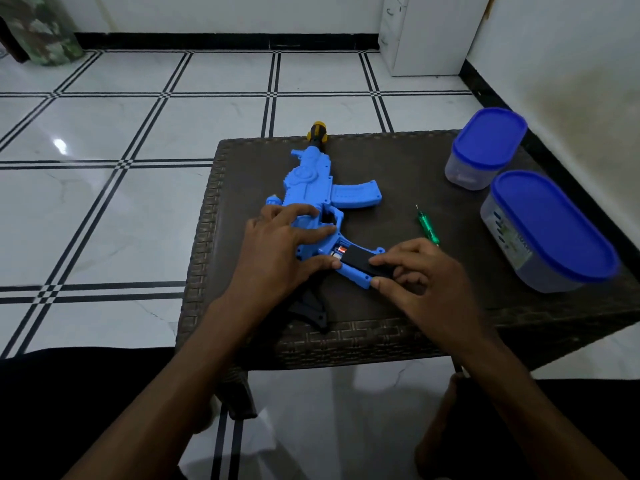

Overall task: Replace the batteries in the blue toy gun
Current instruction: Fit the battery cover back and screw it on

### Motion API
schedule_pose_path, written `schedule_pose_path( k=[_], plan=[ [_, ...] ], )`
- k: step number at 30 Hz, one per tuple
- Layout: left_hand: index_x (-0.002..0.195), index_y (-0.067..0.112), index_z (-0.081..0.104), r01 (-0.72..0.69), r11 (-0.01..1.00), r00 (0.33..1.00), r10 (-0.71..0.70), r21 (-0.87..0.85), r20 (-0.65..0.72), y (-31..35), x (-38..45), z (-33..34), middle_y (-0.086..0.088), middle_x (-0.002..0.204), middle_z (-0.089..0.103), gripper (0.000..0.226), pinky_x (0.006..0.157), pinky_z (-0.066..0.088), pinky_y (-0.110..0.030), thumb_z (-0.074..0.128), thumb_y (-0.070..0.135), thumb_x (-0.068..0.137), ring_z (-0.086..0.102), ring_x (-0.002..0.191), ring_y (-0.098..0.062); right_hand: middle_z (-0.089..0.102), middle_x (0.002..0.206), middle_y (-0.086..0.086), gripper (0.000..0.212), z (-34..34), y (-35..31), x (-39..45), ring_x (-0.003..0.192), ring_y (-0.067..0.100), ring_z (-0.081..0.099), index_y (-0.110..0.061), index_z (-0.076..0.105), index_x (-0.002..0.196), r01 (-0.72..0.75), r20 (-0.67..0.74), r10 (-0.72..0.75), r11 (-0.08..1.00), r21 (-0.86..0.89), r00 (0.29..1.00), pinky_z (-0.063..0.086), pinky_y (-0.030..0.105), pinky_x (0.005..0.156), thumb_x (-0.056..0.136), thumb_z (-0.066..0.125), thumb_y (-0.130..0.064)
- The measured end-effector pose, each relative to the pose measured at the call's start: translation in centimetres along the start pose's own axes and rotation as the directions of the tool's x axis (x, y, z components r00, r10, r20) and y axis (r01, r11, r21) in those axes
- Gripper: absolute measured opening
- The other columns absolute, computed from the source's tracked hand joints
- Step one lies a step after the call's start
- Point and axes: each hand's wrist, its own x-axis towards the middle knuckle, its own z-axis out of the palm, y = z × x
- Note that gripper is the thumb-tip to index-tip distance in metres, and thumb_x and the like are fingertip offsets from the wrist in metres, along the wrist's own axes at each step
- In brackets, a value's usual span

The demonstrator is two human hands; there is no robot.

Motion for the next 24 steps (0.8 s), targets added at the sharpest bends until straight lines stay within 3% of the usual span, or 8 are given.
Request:
schedule_pose_path(
  k=[9, 15, 19, 21, 24],
  plan=[
    [0.119, 0.042, 0.067, -0.001, 0.998, 0.998, -0.002, -0.059, -0.057, -0.2, -0.2, 0.5, 0.014, 0.135, 0.053, 0.064, 0.097, 0.039, -0.048, 0.044, 0.077, 0.069, 0.04, 0.12, -0.02, 0.055, 0.108, -0.005, 0.037, 0.5, -0.1, 0.6, 0.095, 0.002, 0.061, -0.023, 0.074, 0.115, 0.06, 0.054, -0.057, 0.997, -0.05, 0.997, 0.055, 0.014, 0.084, 0.083, 0.076, -0.005],
    [0.117, 0.043, 0.067, 0.007, 0.996, 0.998, -0.011, -0.087, -0.054, -0.1, -0.2, 0.3, 0.015, 0.134, 0.053, 0.066, 0.098, 0.038, -0.047, 0.047, 0.079, 0.066, 0.038, 0.121, -0.019, 0.053, 0.109, -0.015, 0.04, 0.1, 0.0, 1.2, 0.093, 0.002, 0.059, -0.031, 0.075, 0.11, 0.027, 0.091, -0.02, 0.997, -0.07, 0.996, 0.048, 0.01, 0.076, 0.078, 0.079, -0.007],
    [0.117, 0.042, 0.067, 0.013, 0.994, 0.999, -0.018, -0.109, -0.049, 0.1, -0.1, 0.3, 0.015, 0.133, 0.054, 0.059, 0.097, 0.037, -0.046, 0.056, 0.072, 0.067, 0.038, 0.12, -0.019, 0.057, 0.114, -0.012, 0.054, 0.0, 0.2, 1.7, 0.087, 0.007, 0.058, -0.038, 0.065, 0.109, -0.15, 0.109, 0.143, 0.986, 0.066, 0.984, 0.051, 0.017, 0.07, 0.071, 0.084, -0.005],
    [0.117, 0.042, 0.067, 0.013, 0.993, 0.998, -0.02, -0.117, -0.054, 0.1, -0.1, 0.3, 0.015, 0.133, 0.054, 0.059, 0.097, 0.037, -0.046, 0.057, 0.072, 0.067, 0.038, 0.12, -0.019, 0.062, 0.112, -0.002, 0.053, 0.0, 0.1, 2.0, 0.084, 0.012, 0.06, -0.03, 0.065, 0.11, -0.273, 0.159, 0.244, 0.94, 0.204, 0.957, 0.056, 0.021, 0.072, 0.07, 0.084, 0.0],
    [0.116, 0.042, 0.067, 0.02, 0.992, 0.998, -0.027, -0.126, -0.053, 0.1, -0.1, 0.3, 0.015, 0.133, 0.054, 0.062, 0.098, 0.037, -0.047, 0.054, 0.076, 0.066, 0.038, 0.121, -0.018, 0.067, 0.098, 0.005, 0.048, -0.3, -0.2, 2.5, 0.078, 0.014, 0.064, -0.018, 0.068, 0.11, -0.374, 0.237, 0.318, 0.892, 0.253, 0.918, 0.059, 0.022, 0.073, 0.07, 0.083, 0.004]
  ],
)
